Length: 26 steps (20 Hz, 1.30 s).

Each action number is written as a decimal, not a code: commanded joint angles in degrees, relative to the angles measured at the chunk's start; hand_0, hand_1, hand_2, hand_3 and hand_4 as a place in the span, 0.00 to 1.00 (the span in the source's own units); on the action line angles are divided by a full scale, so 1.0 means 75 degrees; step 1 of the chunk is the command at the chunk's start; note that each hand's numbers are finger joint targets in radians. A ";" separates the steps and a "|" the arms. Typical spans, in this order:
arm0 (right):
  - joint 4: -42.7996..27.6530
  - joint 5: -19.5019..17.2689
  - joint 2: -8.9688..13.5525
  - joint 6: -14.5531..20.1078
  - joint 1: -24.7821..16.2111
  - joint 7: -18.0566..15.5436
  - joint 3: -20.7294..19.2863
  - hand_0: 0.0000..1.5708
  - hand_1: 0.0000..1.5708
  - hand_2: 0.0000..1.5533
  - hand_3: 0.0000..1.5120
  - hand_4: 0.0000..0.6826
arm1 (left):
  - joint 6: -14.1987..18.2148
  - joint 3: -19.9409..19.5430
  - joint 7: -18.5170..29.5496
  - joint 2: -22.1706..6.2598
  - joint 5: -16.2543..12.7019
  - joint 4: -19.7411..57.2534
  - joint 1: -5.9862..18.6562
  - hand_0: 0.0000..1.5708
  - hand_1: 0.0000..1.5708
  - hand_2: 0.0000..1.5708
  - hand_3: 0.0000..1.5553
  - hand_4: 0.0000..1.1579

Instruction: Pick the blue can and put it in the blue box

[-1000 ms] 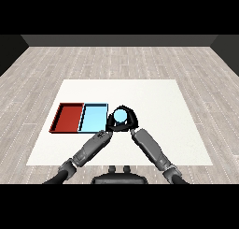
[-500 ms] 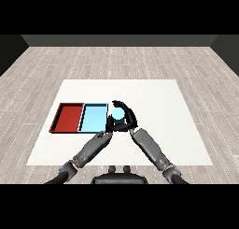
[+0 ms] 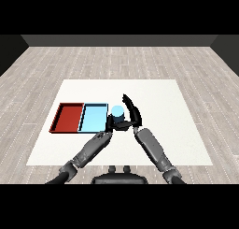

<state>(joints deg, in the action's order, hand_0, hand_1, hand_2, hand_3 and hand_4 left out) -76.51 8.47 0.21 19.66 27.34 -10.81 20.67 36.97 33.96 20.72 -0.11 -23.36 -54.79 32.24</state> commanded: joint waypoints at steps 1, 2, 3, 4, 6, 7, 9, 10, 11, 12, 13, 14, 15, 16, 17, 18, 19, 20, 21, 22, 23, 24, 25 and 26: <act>-0.0016 0.1017 -0.0027 -0.0053 0.0096 -0.0399 -0.0381 0.00 0.00 0.00 0.00 0.00 | 0.0212 0.0020 -0.0022 0.0014 -0.0041 -0.0407 -0.0436 1.00 1.00 1.00 0.96 0.99; -0.0945 0.0994 0.0057 -0.0365 -0.0436 0.0088 -0.0677 0.00 0.00 0.00 0.00 0.00 | 0.0221 0.0176 0.0157 0.0014 -0.0393 -0.0047 -0.0358 1.00 1.00 1.00 0.96 0.99; -0.0482 0.1237 0.0208 -0.0742 0.0115 -0.0120 -0.1202 0.00 0.00 0.00 0.00 0.00 | -0.0109 -0.0308 0.0259 0.0014 -0.0149 0.0281 -0.0179 1.00 1.00 1.00 0.96 0.99; -0.0910 0.1268 0.0225 -0.0858 -0.0478 -0.0168 -0.1012 0.00 0.00 0.00 0.00 0.00 | 0.0034 -0.0217 0.0316 0.0015 -0.0429 0.0476 0.0090 1.00 1.00 1.00 0.95 0.99; -0.1613 0.1329 0.0546 -0.0935 -0.0618 -0.0085 -0.1231 0.00 0.00 0.00 0.00 0.00 | -0.0176 -0.0805 0.0460 -0.0041 -0.0166 0.0497 -0.0029 1.00 1.00 1.00 0.96 0.99; -0.2048 0.1200 0.0833 -0.1097 -0.1168 -0.0336 -0.1139 0.00 0.00 0.00 0.00 0.00 | 0.0086 -0.0648 0.0327 -0.0206 0.0018 0.0104 -0.0228 1.00 1.00 1.00 0.95 0.99; -0.1938 0.1803 0.0673 -0.1220 -0.1073 -0.0504 -0.1785 0.00 0.00 0.00 0.00 0.00 | 0.0265 -0.0906 0.0178 -0.0147 0.0063 0.0276 0.0206 1.00 1.00 1.00 0.94 0.99; -0.2489 0.1707 0.0804 -0.1368 -0.1717 -0.0507 -0.1517 0.00 0.00 0.00 0.00 0.00 | -0.0183 -0.0999 0.0246 -0.0746 -0.0009 -0.0148 -0.0275 1.00 1.00 1.00 0.94 0.98; -0.2837 0.1950 0.1077 -0.1337 -0.1783 -0.0268 -0.1943 0.00 0.00 0.00 0.00 0.00 | -0.0021 -0.1103 0.0217 -0.0697 0.0021 0.0084 -0.0141 1.00 1.00 1.00 0.95 0.99; -0.2851 0.2130 0.1191 -0.1349 -0.1571 -0.0018 -0.2244 0.00 0.00 0.00 0.00 0.00 | 0.0047 -0.1281 -0.0116 -0.0656 0.0010 0.0199 0.0266 1.00 1.00 1.00 0.95 1.00; -0.2773 0.1962 0.0790 -0.0960 -0.1716 -0.0287 -0.2161 0.00 0.00 0.00 0.00 0.00 | -0.0400 -0.1268 -0.0031 -0.1157 -0.0005 -0.0117 -0.0168 1.00 1.00 1.00 0.95 0.99; -0.3035 0.1845 0.1083 -0.1039 -0.1963 -0.0187 -0.2192 0.00 0.00 0.00 0.00 0.00 | -0.0207 -0.1406 -0.0053 -0.1244 0.0137 0.0186 0.0063 1.00 1.00 0.99 0.95 0.99; -0.2829 0.2335 0.1367 -0.1491 -0.1820 -0.0211 -0.2756 0.00 0.00 0.00 0.00 0.00 | -0.0213 -0.1327 -0.0131 -0.1345 0.0251 -0.0010 -0.0023 1.00 1.00 0.99 0.95 0.99; -0.2482 0.2160 0.1228 -0.1557 -0.1912 -0.0526 -0.2677 0.00 0.00 0.00 0.00 0.00 | -0.0313 -0.1493 -0.0405 -0.1473 0.0253 -0.0019 0.0053 1.00 1.00 0.99 0.95 0.99; -0.2517 0.2238 0.1151 -0.1784 -0.2196 -0.0718 -0.2593 0.00 0.00 0.00 0.00 0.00 | -0.0104 -0.1482 -0.0468 -0.1436 0.0490 0.0322 0.0290 1.00 1.00 1.00 0.95 0.97; -0.2320 0.2233 0.1141 -0.1610 -0.1697 -0.0504 -0.2692 0.00 0.00 0.00 0.00 0.00 | -0.0496 -0.1861 -0.0715 -0.1651 0.0222 0.0812 0.0585 1.00 1.00 0.99 0.95 0.97; -0.2729 0.2148 0.1164 -0.1496 -0.2238 -0.0456 -0.2654 0.00 0.00 0.00 0.00 0.00 | -0.0623 -0.2060 -0.0663 -0.1502 0.0202 0.1350 0.0975 1.00 1.00 1.00 0.95 0.98; -0.2615 0.2218 0.1238 -0.1593 -0.2403 -0.0498 -0.2792 0.00 0.00 0.00 0.00 0.00 | -0.0504 -0.1994 -0.0442 -0.1713 0.0310 0.1087 0.0352 1.00 1.00 1.00 0.95 0.98; -0.2169 0.1948 0.1109 -0.1481 -0.1828 -0.0611 -0.2674 0.00 0.00 0.00 0.00 0.00 | -0.0662 -0.2363 -0.0358 -0.1403 0.0282 0.2191 0.1228 1.00 1.00 1.00 0.95 0.98; -0.2235 0.2227 0.1286 -0.1640 -0.1929 -0.0504 -0.2973 0.00 0.00 0.00 0.00 0.00 | -0.0961 -0.2456 -0.0486 -0.1694 0.0244 0.2293 0.1269 1.00 1.00 1.00 0.96 0.96; -0.2598 0.2221 0.1352 -0.1698 -0.2218 -0.0444 -0.2938 0.00 0.00 0.00 0.00 0.00 | -0.0785 -0.2468 -0.0741 -0.1657 0.0387 0.2537 0.1614 1.00 1.00 1.00 0.97 0.96; -0.2332 0.2131 0.1098 -0.1593 -0.2194 -0.0640 -0.2834 0.00 0.00 0.00 0.00 0.00 | -0.0932 -0.2506 -0.0600 -0.1809 0.0450 0.2852 0.1518 1.00 1.00 1.00 0.97 0.95; -0.2074 0.2255 0.1162 -0.1422 -0.1732 -0.0377 -0.3053 0.00 0.00 0.00 0.00 0.00 | -0.0963 -0.2541 -0.0706 -0.1893 0.0438 0.3261 0.1576 1.00 1.00 1.00 0.97 0.95; -0.2367 0.2005 0.1122 -0.1362 -0.2095 -0.0475 -0.2834 0.00 0.00 0.00 0.00 0.00 | -0.0866 -0.2419 -0.1084 -0.1937 0.0583 0.3478 0.1710 1.00 1.00 1.00 0.96 0.95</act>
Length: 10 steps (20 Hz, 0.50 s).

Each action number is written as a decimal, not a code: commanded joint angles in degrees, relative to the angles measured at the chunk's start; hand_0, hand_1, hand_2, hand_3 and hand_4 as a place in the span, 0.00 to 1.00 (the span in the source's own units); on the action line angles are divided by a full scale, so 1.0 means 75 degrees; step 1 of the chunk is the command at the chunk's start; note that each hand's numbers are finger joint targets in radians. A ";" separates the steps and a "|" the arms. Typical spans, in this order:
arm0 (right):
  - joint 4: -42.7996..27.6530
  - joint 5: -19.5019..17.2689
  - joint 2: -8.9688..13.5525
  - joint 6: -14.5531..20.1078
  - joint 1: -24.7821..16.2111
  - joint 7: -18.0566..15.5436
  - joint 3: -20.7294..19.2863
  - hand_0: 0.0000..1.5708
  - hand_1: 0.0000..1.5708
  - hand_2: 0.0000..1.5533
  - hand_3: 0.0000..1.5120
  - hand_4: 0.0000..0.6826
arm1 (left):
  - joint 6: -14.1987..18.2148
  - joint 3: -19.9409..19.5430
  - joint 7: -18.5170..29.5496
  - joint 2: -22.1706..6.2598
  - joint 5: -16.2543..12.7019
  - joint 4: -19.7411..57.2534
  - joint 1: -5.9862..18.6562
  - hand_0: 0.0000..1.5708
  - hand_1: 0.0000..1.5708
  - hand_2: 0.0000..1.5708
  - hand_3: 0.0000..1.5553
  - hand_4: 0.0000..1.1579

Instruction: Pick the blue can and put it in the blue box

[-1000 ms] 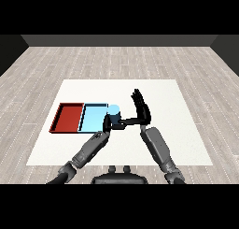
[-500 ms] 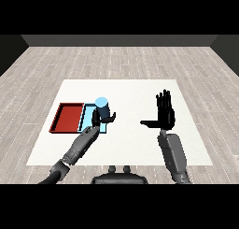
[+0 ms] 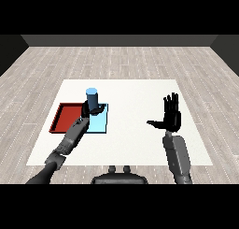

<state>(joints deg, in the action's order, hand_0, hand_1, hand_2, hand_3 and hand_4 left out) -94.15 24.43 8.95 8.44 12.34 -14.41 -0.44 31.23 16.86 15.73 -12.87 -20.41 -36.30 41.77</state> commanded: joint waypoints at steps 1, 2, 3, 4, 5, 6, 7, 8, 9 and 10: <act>0.0556 0.0206 0.0148 -0.0334 0.0019 -0.0151 -0.0374 0.00 0.00 0.00 0.00 0.00 | -0.0299 -0.0255 -0.0281 -0.0159 0.0179 0.1391 0.0558 1.00 1.00 1.00 0.96 0.95; 0.0351 0.0074 0.0015 -0.0177 0.0007 -0.0121 -0.0206 0.00 0.00 0.00 0.00 0.00 | -0.0322 -0.0328 -0.0590 -0.0159 0.0198 0.1744 0.0902 1.00 1.00 1.00 0.96 0.95; 0.0383 0.0076 0.0052 -0.0139 0.0030 -0.0086 -0.0254 0.00 0.00 0.00 0.00 0.00 | -0.0084 -0.0278 -0.0730 -0.0020 0.0259 0.2120 0.0873 1.00 1.00 1.00 0.95 0.91; 0.0773 0.0005 -0.0035 -0.0038 0.0488 -0.0137 -0.0262 0.00 0.00 0.00 0.00 0.00 | -0.0184 -0.0407 -0.0696 -0.0051 0.0193 0.2438 0.0877 1.00 1.00 1.00 0.94 0.88; 0.0627 -0.0047 -0.0028 -0.0184 0.0108 -0.0092 -0.0071 0.00 0.00 0.00 0.00 0.00 | -0.0102 -0.0273 -0.0805 0.0079 0.0367 0.2749 0.0966 1.00 1.00 1.00 0.93 0.88; 0.0849 0.0038 -0.0061 -0.0248 0.0151 -0.0343 -0.0248 0.00 0.00 0.00 0.00 0.00 | -0.0336 -0.0407 -0.0411 -0.0023 0.0280 0.3038 0.0638 1.00 1.00 0.98 0.91 0.86; 0.0746 0.0061 -0.0025 -0.0079 0.0293 -0.0111 -0.0312 0.00 0.00 0.00 0.00 0.00 | -0.0482 -0.0382 -0.0955 -0.0088 0.0320 0.3318 0.1007 1.00 1.00 0.97 0.89 0.86; 0.0740 -0.0028 0.0005 -0.0181 0.0121 -0.0200 -0.0231 0.00 0.00 0.00 0.00 0.00 | -0.0053 -0.0403 -0.0616 0.0234 0.0396 0.3576 0.0861 1.00 1.00 0.96 0.87 0.85; 0.1233 -0.0275 -0.0320 0.0036 0.0442 -0.0328 0.0016 0.00 0.00 0.00 0.00 0.00 | -0.0179 -0.0506 -0.0647 0.0148 0.0314 0.3662 0.0744 0.99 0.99 0.91 0.73 0.80; 0.0942 -0.0114 -0.0115 0.0100 0.0490 0.0013 -0.0180 0.00 0.00 0.00 0.00 0.00 | 0.0224 -0.0188 -0.0919 0.0531 0.0627 0.3937 0.0818 0.96 0.96 0.89 0.76 0.78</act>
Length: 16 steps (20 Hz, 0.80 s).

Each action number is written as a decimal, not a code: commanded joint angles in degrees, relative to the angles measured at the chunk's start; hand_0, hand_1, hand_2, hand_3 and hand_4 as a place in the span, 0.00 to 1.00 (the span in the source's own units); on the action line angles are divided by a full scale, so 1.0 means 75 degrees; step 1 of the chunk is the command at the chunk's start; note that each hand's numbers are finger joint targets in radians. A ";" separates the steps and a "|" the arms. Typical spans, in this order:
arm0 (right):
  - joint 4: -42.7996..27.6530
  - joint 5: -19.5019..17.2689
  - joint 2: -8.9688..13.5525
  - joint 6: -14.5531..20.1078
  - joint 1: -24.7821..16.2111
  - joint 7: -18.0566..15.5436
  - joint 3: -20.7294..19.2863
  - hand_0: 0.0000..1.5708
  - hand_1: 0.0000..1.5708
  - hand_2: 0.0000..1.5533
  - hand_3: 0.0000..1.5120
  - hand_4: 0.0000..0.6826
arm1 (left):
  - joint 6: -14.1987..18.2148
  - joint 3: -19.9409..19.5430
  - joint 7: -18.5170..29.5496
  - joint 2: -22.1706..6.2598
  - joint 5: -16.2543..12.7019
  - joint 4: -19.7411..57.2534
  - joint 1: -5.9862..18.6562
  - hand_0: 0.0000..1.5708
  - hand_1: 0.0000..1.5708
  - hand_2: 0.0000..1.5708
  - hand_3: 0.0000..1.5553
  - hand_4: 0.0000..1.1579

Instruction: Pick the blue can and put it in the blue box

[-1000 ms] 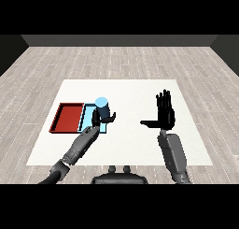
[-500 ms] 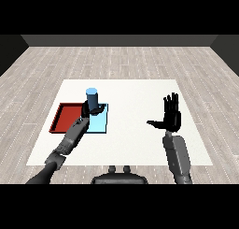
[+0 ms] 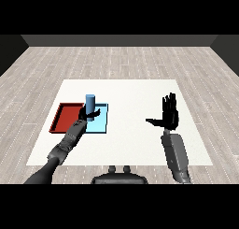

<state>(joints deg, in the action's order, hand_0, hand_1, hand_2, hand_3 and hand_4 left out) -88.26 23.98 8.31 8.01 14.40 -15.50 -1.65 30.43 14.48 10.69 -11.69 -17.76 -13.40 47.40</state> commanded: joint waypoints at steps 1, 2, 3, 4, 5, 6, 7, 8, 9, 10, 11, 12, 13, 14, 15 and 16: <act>-0.0050 -0.0049 -0.0054 0.0048 -0.0129 -0.0030 0.0012 0.00 0.00 0.00 0.00 0.00 | 0.0257 0.0150 -0.0301 0.0283 0.0301 0.1115 -0.0135 0.86 0.86 0.81 0.76 0.81; 0.0274 -0.0079 -0.0126 0.0103 0.0265 0.0008 0.0035 0.00 0.00 0.00 0.00 0.00 | 0.0226 0.0060 -0.0569 0.0325 0.0227 0.1279 -0.0073 0.79 0.79 0.73 0.71 0.80; 0.0334 -0.0131 -0.0136 0.0034 0.0146 -0.0191 0.0026 0.00 0.00 0.00 0.00 0.00 | -0.0178 0.0048 -0.1293 0.0141 0.0210 0.1454 0.0382 0.57 0.57 0.53 0.61 0.78; 0.0629 0.0069 -0.0109 -0.0117 0.0298 -0.0175 -0.0138 0.00 0.00 0.00 0.00 0.00 | -0.0108 0.0147 -0.0523 0.0441 0.0341 0.1465 -0.0233 0.61 0.61 0.55 0.52 0.80; 0.0430 0.0065 -0.0205 -0.0206 0.0056 -0.0408 -0.0079 0.00 0.00 0.00 0.00 0.00 | -0.0375 0.0156 -0.0660 0.0255 0.0378 0.1598 -0.0148 0.73 0.73 0.67 0.41 0.78; 0.0902 0.0057 -0.0170 -0.0326 0.0155 -0.0593 -0.0193 0.00 0.00 0.00 0.00 0.00 | -0.0405 0.0086 -0.0275 0.0236 0.0345 0.1550 -0.0348 0.56 0.56 0.48 0.27 0.81; 0.0287 -0.0044 -0.0118 -0.0064 0.0387 -0.0101 0.0002 0.00 0.00 0.00 0.00 0.00 | -0.0486 -0.0067 -0.0342 0.0256 0.0214 0.1572 -0.0336 0.58 0.58 0.57 0.52 0.77; 0.0327 0.0234 -0.0002 -0.0229 0.0375 0.0024 -0.0219 0.00 0.00 0.00 0.00 0.00 | -0.0612 -0.0134 -0.0724 0.0245 0.0156 0.1662 -0.0181 0.74 0.74 0.69 0.35 0.67; 0.0518 0.0002 -0.0045 -0.0201 0.0385 -0.0246 -0.0131 0.00 0.00 0.00 0.00 0.00 | -0.0943 -0.0092 -0.0806 0.0265 0.0196 0.1707 -0.0194 0.86 0.86 0.79 0.26 0.52; 0.0205 0.0312 0.0266 -0.0516 0.0110 -0.0030 -0.0364 0.00 0.00 0.00 0.00 0.00 | -0.0973 0.0093 -0.0871 0.0079 0.0422 0.1762 -0.0065 0.63 0.63 0.60 0.00 0.45; 0.0068 0.0214 -0.0041 -0.0417 -0.0177 -0.0204 -0.0152 0.00 0.00 0.00 0.00 0.00 | -0.0791 0.0079 -0.0358 0.0309 0.0444 0.1672 -0.0306 0.23 0.23 0.26 0.00 0.54; 0.0424 0.0036 -0.0061 -0.0343 0.0169 -0.0357 -0.0152 0.00 0.00 0.00 0.00 0.00 | -0.1110 0.0075 -0.0482 0.0033 0.0473 0.1692 -0.0144 0.00 0.00 0.15 0.18 0.58; 0.0096 -0.0047 -0.0252 -0.0034 0.0130 -0.0091 0.0061 0.00 0.00 0.00 0.00 0.00 | -0.0367 0.0451 -0.0850 0.0413 0.0858 0.1767 -0.0118 0.00 0.00 0.00 0.00 0.45; 0.0682 -0.0160 -0.0530 -0.0292 0.0036 -0.0678 0.0232 0.00 0.00 0.00 0.00 0.00 | -0.0067 0.0520 -0.0874 0.0332 0.0938 0.1769 -0.0041 0.00 0.00 0.00 0.00 0.08; 0.0533 0.0168 0.0038 -0.0733 -0.0084 -0.0551 -0.0216 0.00 0.00 0.00 0.00 0.00 | 0.0183 0.0655 -0.0718 0.0443 0.1101 0.1770 -0.0125 0.00 0.00 0.00 0.00 0.00; 0.0817 0.0132 -0.0245 -0.0472 0.0289 -0.0617 -0.0205 0.00 0.00 0.00 0.00 0.00 | 0.0569 0.0576 -0.0969 0.0431 0.1058 0.1771 0.0179 0.00 0.00 0.00 0.00 0.00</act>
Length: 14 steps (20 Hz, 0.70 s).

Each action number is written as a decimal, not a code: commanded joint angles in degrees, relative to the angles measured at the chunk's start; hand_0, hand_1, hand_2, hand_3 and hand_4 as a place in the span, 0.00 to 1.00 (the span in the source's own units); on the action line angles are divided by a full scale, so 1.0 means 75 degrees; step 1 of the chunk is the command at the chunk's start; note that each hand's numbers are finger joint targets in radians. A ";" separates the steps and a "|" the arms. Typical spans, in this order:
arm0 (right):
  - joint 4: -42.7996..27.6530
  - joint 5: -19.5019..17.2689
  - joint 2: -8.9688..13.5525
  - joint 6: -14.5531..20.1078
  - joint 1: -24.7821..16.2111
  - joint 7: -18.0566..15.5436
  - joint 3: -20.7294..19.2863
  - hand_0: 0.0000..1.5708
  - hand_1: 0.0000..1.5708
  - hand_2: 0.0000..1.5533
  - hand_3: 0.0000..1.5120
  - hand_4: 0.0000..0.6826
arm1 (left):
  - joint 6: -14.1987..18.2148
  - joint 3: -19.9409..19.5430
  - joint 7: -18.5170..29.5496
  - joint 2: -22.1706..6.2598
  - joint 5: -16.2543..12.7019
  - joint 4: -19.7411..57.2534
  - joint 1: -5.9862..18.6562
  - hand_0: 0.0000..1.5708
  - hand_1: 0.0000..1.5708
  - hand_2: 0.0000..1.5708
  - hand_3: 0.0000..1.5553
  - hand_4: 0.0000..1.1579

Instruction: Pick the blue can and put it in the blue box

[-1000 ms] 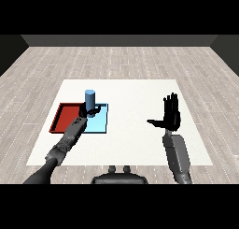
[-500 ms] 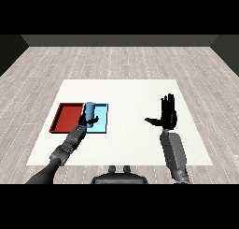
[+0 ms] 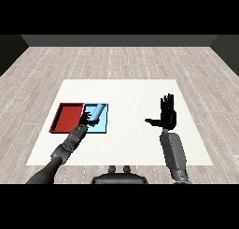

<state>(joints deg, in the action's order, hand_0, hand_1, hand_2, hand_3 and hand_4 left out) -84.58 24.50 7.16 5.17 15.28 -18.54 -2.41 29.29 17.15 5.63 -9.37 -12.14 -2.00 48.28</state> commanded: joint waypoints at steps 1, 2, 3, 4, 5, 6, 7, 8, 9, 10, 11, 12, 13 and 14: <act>0.0335 0.0244 0.0009 -0.0562 -0.0197 -0.0513 -0.0200 0.00 0.00 0.00 0.00 0.00 | 0.0406 -0.0073 0.0349 -0.0174 0.0031 0.0179 -0.0245 0.00 0.00 0.00 0.00 0.00; 0.0167 0.0285 -0.0040 -0.0247 0.0178 -0.0047 -0.0170 0.00 0.00 0.00 0.00 0.00 | 0.1296 -0.0292 0.0512 0.0208 -0.0165 -0.0031 -0.0179 0.00 0.00 0.00 0.00 0.00; -0.0035 0.0233 0.0146 -0.0250 0.0192 0.0014 -0.0232 0.00 0.00 0.00 0.00 0.00 | 0.0983 -0.0358 0.0876 -0.0113 -0.0201 -0.0110 -0.0351 0.00 0.00 0.00 0.00 0.00; 0.0064 0.0127 -0.0131 -0.0263 -0.0093 -0.0239 -0.0037 0.00 0.00 0.00 0.00 0.00 | 0.1154 -0.0477 0.0797 0.0042 -0.0280 -0.0167 -0.0152 0.00 0.00 0.00 0.00 0.00; -0.0380 0.0362 0.0218 -0.0386 -0.0175 0.0224 -0.0200 0.00 0.00 0.00 0.00 0.00 | 0.0955 -0.0596 0.1006 -0.0286 -0.0378 -0.0315 -0.0146 0.00 0.00 0.00 0.00 0.00; -0.0104 0.0152 -0.0051 -0.0241 -0.0105 -0.0011 -0.0024 0.00 0.00 0.00 0.00 0.00 | 0.1599 -0.0692 0.1122 0.0133 -0.0444 -0.0387 -0.0058 0.00 0.00 0.00 0.00 0.00; -0.0088 0.0311 0.0130 -0.0300 0.0167 0.0084 -0.0249 0.00 0.00 0.00 0.00 0.00 | 0.1667 -0.0805 0.1420 -0.0021 -0.0531 -0.0517 -0.0097 0.00 0.00 0.00 0.00 0.00; -0.0136 0.0257 0.0069 -0.0246 0.0116 0.0127 -0.0154 0.00 0.00 0.00 0.00 0.00 | 0.1842 -0.0864 0.1677 0.0177 -0.0561 -0.0632 -0.0043 0.00 0.00 0.00 0.00 0.00; -0.0026 0.0277 -0.0055 -0.0162 0.0217 0.0081 -0.0168 0.00 0.00 0.00 0.00 0.00 | 0.1814 -0.1024 0.2230 0.0034 -0.0689 -0.0937 -0.0253 0.00 0.00 0.00 0.00 0.00; -0.0457 0.0295 0.0014 -0.0369 -0.0268 0.0025 -0.0077 0.00 0.00 0.00 0.00 0.00 | 0.1519 -0.1166 0.2646 -0.0232 -0.0813 -0.1324 -0.0203 0.00 0.00 0.00 0.00 0.00; -0.0329 0.0372 0.0023 -0.0463 -0.0280 -0.0076 -0.0174 0.00 0.00 0.00 0.00 0.00 | 0.1039 -0.1339 0.3287 -0.0146 -0.0986 -0.1721 -0.0612 0.00 0.00 0.00 0.00 0.00; -0.0373 0.0122 -0.0050 -0.0283 0.0038 0.0053 0.0098 0.00 0.00 0.00 0.00 0.00 | 0.0643 -0.1465 0.3428 -0.0085 -0.1133 -0.2091 -0.0417 0.00 0.00 0.00 0.00 0.00; -0.0384 0.0213 0.0069 -0.0437 -0.0156 0.0119 0.0040 0.00 0.00 0.00 0.00 0.00 | 0.0625 -0.1331 0.3438 0.0294 -0.1023 -0.2247 -0.0072 0.00 0.00 0.00 0.00 0.00; -0.0523 0.0149 -0.0063 -0.0212 -0.0072 0.0230 0.0134 0.00 0.00 0.00 0.00 0.00 | 0.0242 -0.1414 0.3911 0.0169 -0.1097 -0.2466 -0.0312 0.00 0.00 0.00 0.00 0.00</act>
<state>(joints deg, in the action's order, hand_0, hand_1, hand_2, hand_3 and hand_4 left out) -86.99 26.12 7.19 2.87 14.76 -17.93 -2.53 35.87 8.41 26.99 -8.96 -18.62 -14.29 46.39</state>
